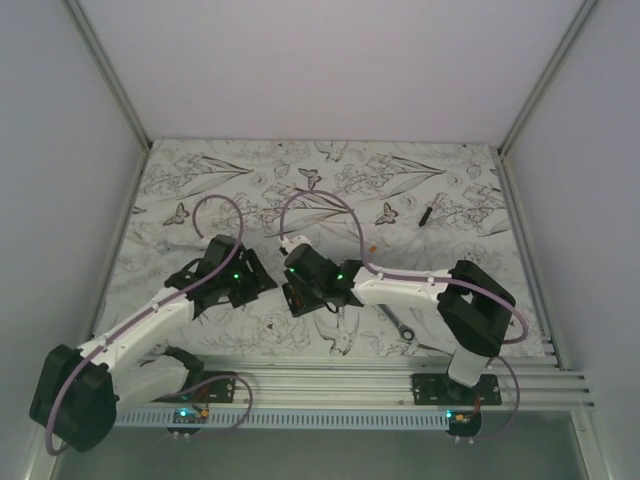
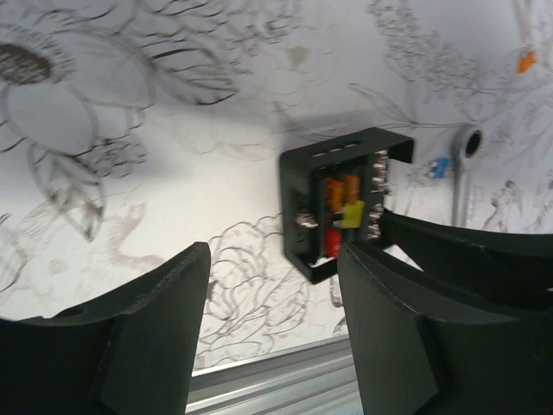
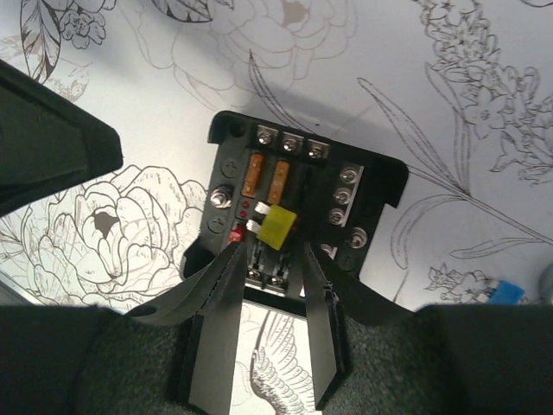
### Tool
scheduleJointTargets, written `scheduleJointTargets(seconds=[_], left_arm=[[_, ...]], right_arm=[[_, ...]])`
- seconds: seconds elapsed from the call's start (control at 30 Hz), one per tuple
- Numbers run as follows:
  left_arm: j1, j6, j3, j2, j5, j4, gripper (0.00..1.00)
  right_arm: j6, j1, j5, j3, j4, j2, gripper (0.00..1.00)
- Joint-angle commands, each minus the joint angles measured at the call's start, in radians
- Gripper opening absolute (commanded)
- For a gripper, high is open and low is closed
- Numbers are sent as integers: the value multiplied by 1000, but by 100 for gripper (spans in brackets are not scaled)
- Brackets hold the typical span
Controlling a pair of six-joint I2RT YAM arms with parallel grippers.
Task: Snap on the fuse box
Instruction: Pick up the fuse from the fuse box base.
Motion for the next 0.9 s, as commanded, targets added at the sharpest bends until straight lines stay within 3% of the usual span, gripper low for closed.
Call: scheduleJointTargets(seconds=[0.0, 0.33, 0.87], left_arm=[[46, 34, -55, -44, 14, -90, 64], [92, 61, -72, -69, 30, -99, 69], [96, 68, -75, -59, 29, -99, 73]], right_arm=[[36, 31, 74, 75, -31, 38, 39], [74, 37, 114, 123, -75, 87, 31], [89, 39, 116, 153, -94, 140, 32]])
